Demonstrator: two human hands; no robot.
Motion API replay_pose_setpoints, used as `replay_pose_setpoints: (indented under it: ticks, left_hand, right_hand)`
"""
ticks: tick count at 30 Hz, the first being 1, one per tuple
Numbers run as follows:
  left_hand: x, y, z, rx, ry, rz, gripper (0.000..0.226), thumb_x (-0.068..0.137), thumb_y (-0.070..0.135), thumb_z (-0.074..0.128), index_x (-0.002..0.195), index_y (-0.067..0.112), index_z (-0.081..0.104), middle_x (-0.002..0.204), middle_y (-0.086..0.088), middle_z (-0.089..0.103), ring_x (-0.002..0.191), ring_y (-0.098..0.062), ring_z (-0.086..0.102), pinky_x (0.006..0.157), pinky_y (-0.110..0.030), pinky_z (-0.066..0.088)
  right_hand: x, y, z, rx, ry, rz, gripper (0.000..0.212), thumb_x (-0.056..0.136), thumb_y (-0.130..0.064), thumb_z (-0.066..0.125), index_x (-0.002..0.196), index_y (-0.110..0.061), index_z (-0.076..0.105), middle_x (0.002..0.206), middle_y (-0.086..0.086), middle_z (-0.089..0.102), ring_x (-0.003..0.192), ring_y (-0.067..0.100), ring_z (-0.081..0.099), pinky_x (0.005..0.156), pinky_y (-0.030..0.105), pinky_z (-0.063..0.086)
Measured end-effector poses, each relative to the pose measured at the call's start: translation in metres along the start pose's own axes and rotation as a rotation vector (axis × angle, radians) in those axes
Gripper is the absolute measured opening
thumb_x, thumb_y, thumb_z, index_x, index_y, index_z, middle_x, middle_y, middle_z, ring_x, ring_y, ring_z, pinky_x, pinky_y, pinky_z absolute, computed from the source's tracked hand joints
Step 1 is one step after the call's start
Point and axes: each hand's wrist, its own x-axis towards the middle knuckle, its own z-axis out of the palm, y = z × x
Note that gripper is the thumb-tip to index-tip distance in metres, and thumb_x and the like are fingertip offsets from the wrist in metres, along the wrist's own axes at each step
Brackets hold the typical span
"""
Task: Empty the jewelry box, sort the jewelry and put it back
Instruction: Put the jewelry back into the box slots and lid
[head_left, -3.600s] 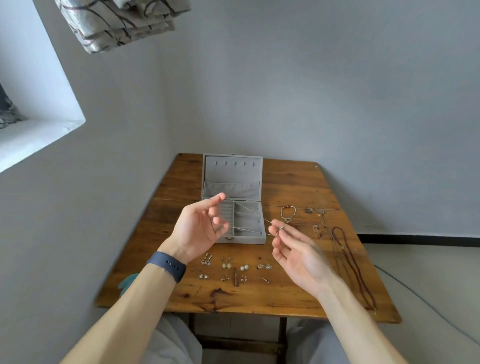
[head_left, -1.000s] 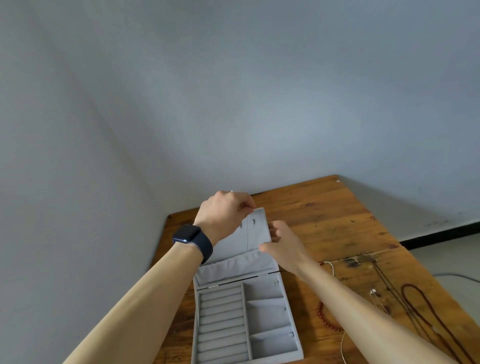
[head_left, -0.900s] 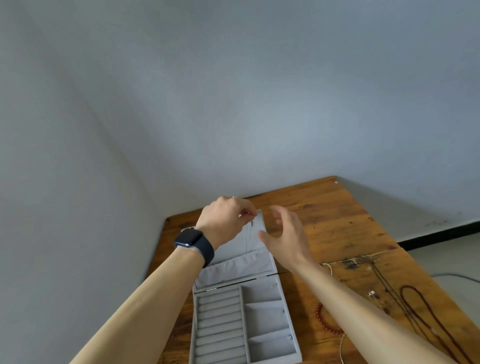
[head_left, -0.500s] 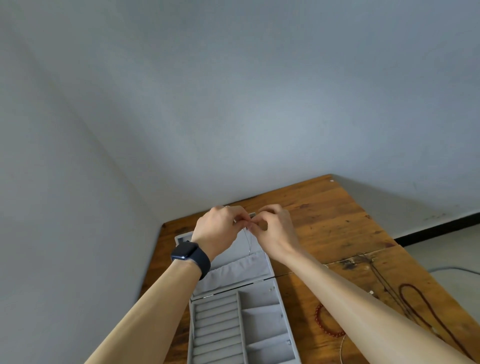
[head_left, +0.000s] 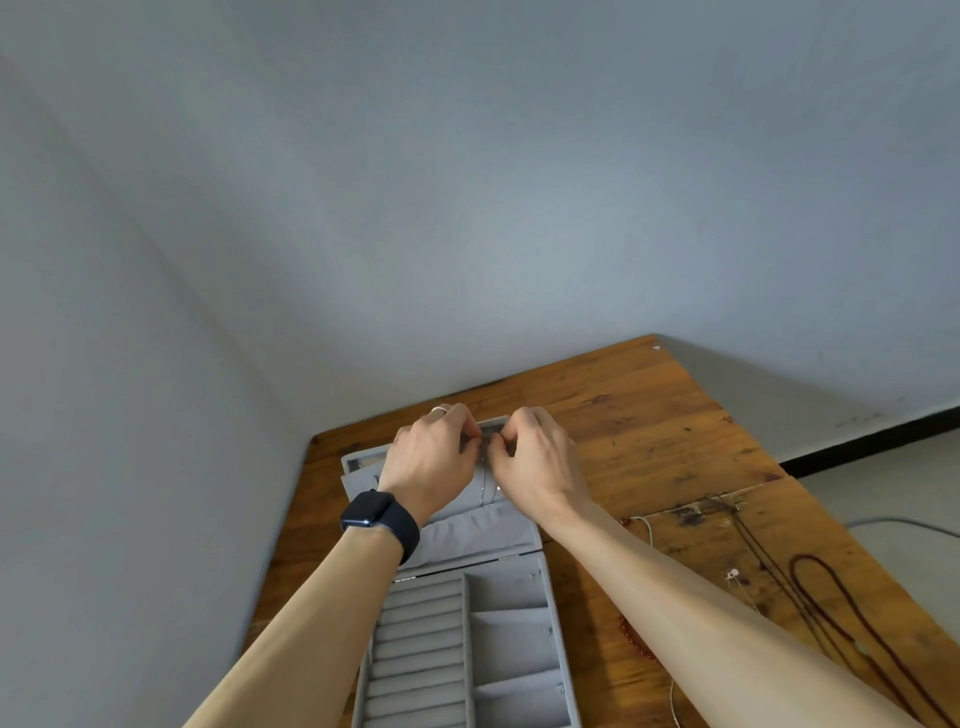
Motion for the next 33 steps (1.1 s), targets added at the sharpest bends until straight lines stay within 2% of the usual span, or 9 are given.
replay_pose_setpoints:
  ticks: [6,10,14,19,22,26,28,31,33]
  left_hand:
    - [-0.005,-0.007,-0.002,-0.059,0.059,-0.067,0.008,0.094,0.033,0.062,0.093,0.026,0.062,0.105,0.007,0.068,0.091,-0.017,0.063,0.08,-0.039,0.056]
    - [-0.004,-0.003,-0.003,-0.043,0.068,-0.067,0.007,0.091,0.033,0.063,0.091,0.027,0.06,0.098,0.007,0.067,0.087,-0.02,0.064,0.077,-0.039,0.055]
    - [-0.004,-0.004,-0.004,-0.041,-0.015,-0.051,0.024,0.086,0.032,0.069,0.098,0.033,0.048,0.095,0.009,0.06,0.086,-0.019,0.059,0.079,-0.037,0.051]
    - [-0.008,-0.009,-0.004,-0.029,-0.064,-0.009,0.042,0.084,0.031,0.075,0.107,0.034,0.04,0.106,0.005,0.059,0.092,-0.019,0.058,0.083,-0.039,0.053]
    - [-0.009,-0.01,-0.003,-0.011,-0.064,-0.006,0.047,0.085,0.023,0.074,0.112,0.035,0.037,0.111,0.002,0.061,0.096,-0.022,0.06,0.083,-0.04,0.055]
    - [-0.012,-0.011,0.0,0.018,-0.088,0.002,0.069,0.086,0.021,0.071,0.14,0.031,0.03,0.128,-0.002,0.06,0.113,-0.027,0.058,0.094,-0.041,0.053]
    - [-0.015,-0.01,0.001,0.087,-0.1,0.019,0.072,0.089,0.023,0.065,0.151,0.028,0.028,0.141,-0.003,0.053,0.129,-0.027,0.049,0.109,-0.041,0.041]
    - [-0.022,-0.006,-0.002,0.151,-0.128,0.015,0.071,0.095,0.026,0.057,0.157,0.026,0.021,0.16,-0.001,0.032,0.149,-0.023,0.024,0.122,-0.045,0.02]
    - [-0.028,-0.001,-0.007,0.166,-0.128,0.007,0.075,0.097,0.026,0.054,0.159,0.026,0.012,0.166,0.0,0.019,0.153,-0.021,0.012,0.124,-0.047,0.011]
  right_hand:
    - [-0.008,-0.001,-0.002,0.022,0.037,-0.104,0.013,0.091,-0.018,0.064,0.085,-0.011,0.055,0.094,0.005,0.058,0.075,0.026,0.06,0.06,0.031,0.041]
    - [-0.012,0.003,-0.004,0.078,0.003,-0.094,0.015,0.089,-0.015,0.065,0.098,-0.013,0.054,0.102,0.003,0.058,0.082,0.021,0.059,0.068,0.037,0.052]
    - [-0.015,0.009,-0.005,0.157,-0.045,-0.062,0.03,0.085,-0.014,0.068,0.104,-0.019,0.045,0.098,-0.001,0.057,0.083,0.014,0.057,0.065,0.03,0.051]
    - [-0.02,0.016,-0.001,0.261,-0.114,0.045,0.053,0.082,-0.016,0.073,0.124,-0.024,0.042,0.109,-0.01,0.057,0.096,0.011,0.06,0.073,0.018,0.05]
    - [-0.025,0.023,0.001,0.254,-0.176,0.105,0.058,0.083,-0.018,0.073,0.131,-0.026,0.04,0.102,-0.017,0.056,0.093,0.007,0.062,0.068,0.01,0.045]
    - [-0.033,0.031,0.0,0.235,-0.261,0.115,0.055,0.091,-0.02,0.069,0.138,-0.028,0.042,0.107,-0.016,0.061,0.089,-0.003,0.061,0.059,0.003,0.045]
    - [-0.038,0.032,-0.005,0.208,-0.288,0.087,0.051,0.095,-0.02,0.063,0.142,-0.027,0.043,0.119,-0.011,0.065,0.102,0.004,0.064,0.068,0.002,0.046]
    - [-0.044,0.026,-0.021,0.134,-0.287,0.005,0.048,0.099,-0.019,0.056,0.145,-0.026,0.046,0.131,-0.006,0.064,0.119,0.012,0.061,0.093,0.022,0.052]
    - [-0.051,0.022,-0.036,0.052,-0.255,-0.059,0.046,0.099,-0.02,0.054,0.144,-0.024,0.049,0.135,-0.004,0.062,0.124,0.016,0.057,0.102,0.029,0.049]
